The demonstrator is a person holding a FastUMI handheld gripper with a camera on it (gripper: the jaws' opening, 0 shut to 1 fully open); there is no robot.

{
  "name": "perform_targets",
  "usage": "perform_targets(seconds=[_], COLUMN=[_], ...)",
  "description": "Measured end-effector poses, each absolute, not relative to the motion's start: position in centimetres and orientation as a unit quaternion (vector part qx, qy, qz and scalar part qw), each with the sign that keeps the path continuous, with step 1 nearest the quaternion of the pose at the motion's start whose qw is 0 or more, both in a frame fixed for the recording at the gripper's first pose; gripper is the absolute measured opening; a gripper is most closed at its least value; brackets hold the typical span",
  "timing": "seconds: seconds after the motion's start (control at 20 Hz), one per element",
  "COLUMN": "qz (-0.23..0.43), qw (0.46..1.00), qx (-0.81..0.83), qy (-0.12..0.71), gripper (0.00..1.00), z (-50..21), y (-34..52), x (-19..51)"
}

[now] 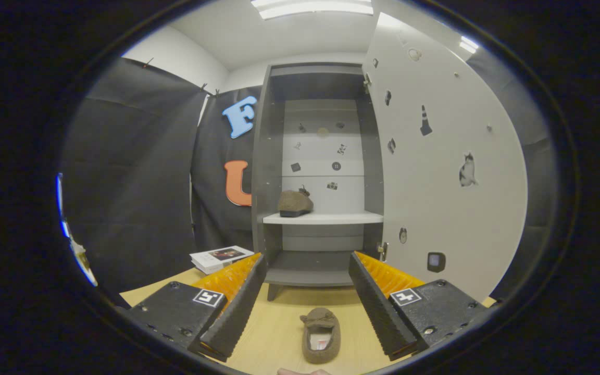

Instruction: Open the shoe cabinet door, grab the shoes and put them into the shoe cabinet, then close the shoe cabinet door.

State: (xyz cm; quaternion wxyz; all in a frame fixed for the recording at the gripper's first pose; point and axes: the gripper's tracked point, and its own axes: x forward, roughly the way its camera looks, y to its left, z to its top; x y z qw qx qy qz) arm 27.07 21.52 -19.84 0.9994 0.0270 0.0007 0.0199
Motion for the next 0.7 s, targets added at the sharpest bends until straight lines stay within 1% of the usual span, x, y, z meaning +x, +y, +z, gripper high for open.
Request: perform_targets(seconds=[0.15, 0.35, 0.7], qz=[0.033, 0.009, -0.021], qw=[0.999, 1.000, 0.992], qx=[0.021, -0.005, -0.012], qy=[0.011, 0.026, 0.122], gripper=[1.00, 1.00, 1.00], z=[-23.8, -27.8, -37.4], y=[23.3, 23.2, 21.4], x=[28.9, 31.1, 34.7])
